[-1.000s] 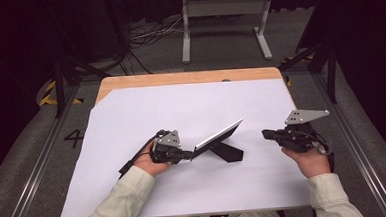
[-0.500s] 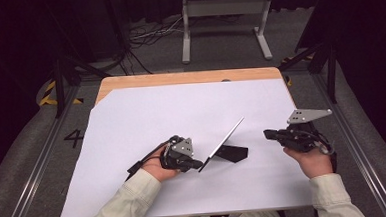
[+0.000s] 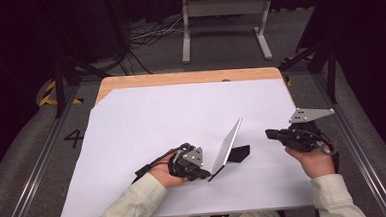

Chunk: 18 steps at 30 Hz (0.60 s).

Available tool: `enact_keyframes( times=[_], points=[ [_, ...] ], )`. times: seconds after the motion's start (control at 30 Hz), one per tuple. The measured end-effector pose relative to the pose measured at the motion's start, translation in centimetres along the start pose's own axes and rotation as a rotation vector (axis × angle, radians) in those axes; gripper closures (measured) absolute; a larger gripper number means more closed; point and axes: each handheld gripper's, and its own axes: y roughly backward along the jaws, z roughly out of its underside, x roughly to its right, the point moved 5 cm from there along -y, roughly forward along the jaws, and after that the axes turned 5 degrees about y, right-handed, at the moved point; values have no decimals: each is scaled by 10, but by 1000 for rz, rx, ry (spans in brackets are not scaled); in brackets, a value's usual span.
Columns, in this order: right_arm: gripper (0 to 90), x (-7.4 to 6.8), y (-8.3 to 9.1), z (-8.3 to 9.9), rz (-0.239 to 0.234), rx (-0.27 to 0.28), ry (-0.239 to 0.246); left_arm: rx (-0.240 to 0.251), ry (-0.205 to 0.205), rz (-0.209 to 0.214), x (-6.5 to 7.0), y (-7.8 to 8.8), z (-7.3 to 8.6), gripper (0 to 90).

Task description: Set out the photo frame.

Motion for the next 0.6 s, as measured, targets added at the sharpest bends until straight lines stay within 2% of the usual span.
enact_keyframes(
  times=[0.17,0.6],
  points=[
    [898,1,2,0,4,2,0,-11,-19,22,7,-7,-5,900],
    [898,1,4,0,6,5,-4,-6,-42,35,17,-20,-15,900]
  ],
)
